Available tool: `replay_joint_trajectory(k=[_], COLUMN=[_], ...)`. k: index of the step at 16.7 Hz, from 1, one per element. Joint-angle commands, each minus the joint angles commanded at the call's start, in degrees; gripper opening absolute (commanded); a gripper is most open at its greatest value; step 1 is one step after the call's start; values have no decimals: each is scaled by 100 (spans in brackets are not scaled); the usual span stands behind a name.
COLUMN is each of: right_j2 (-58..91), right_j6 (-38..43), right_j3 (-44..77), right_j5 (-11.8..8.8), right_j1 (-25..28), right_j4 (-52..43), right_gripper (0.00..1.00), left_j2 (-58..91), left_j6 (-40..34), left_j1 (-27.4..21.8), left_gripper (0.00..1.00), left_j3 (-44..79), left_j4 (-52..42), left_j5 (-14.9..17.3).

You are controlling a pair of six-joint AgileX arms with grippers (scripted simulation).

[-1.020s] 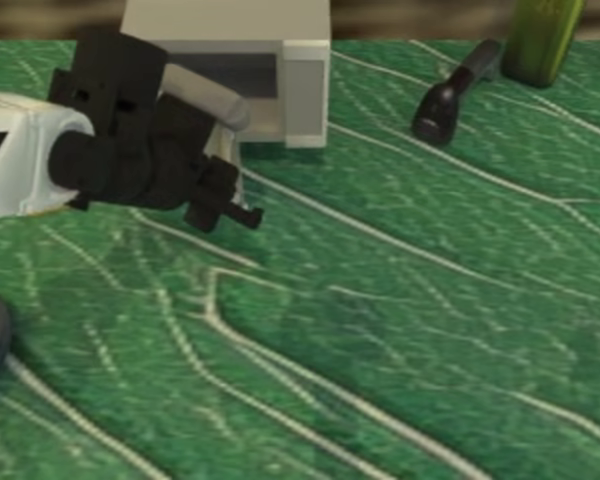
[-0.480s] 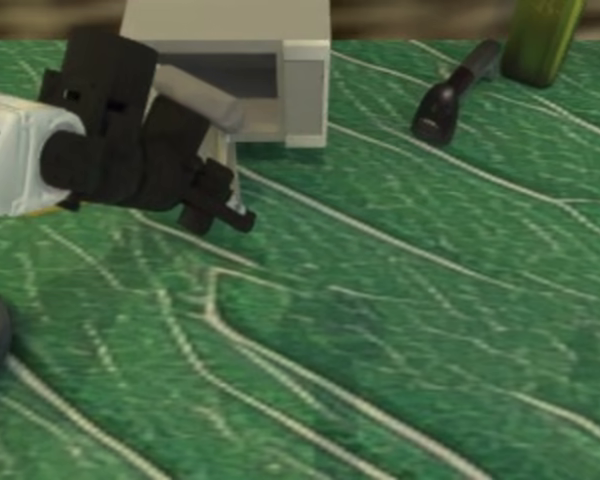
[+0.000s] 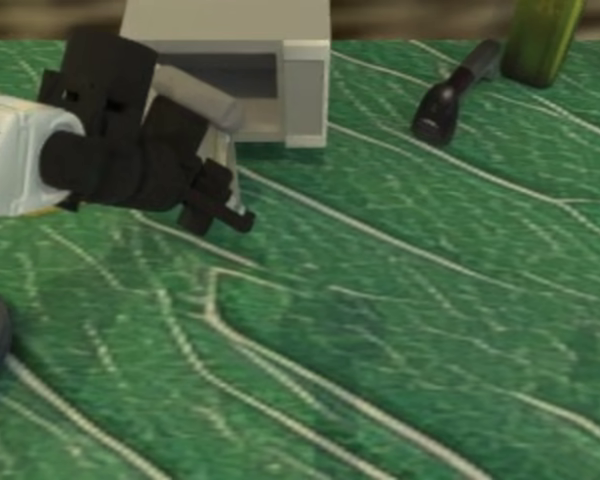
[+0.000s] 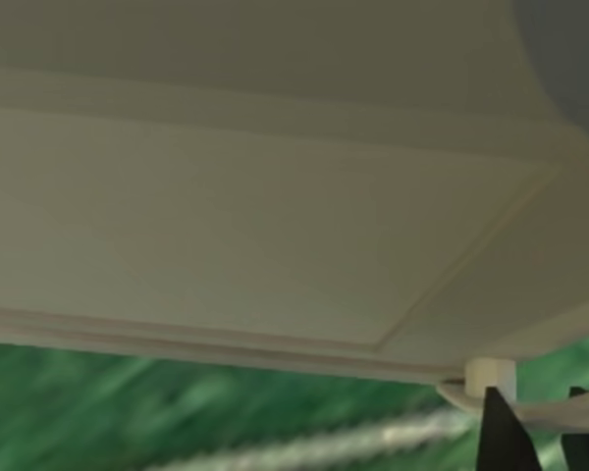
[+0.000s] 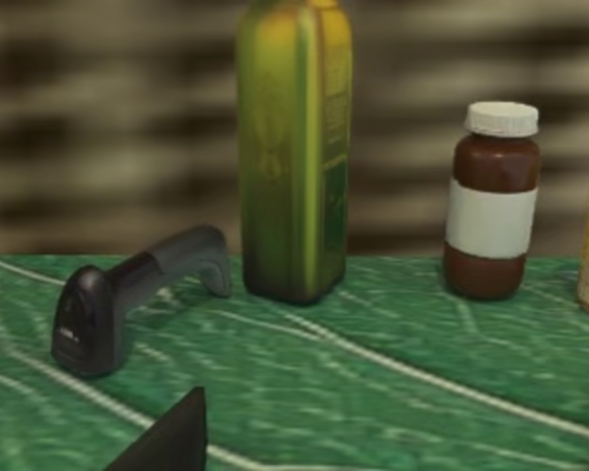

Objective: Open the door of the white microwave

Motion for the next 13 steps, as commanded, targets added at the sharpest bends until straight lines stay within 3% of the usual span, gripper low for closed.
replay_joint_trajectory(k=[13], right_j2=[0], right_j6=[0], right_j3=[0], right_j5=[0], right_j1=[0], right_j4=[0], right_gripper=[100], left_j2=[0], left_j6=[-15], left_j1=[-34], left_gripper=[0], left_j3=[-9], left_j4=[-10], left_j5=[53])
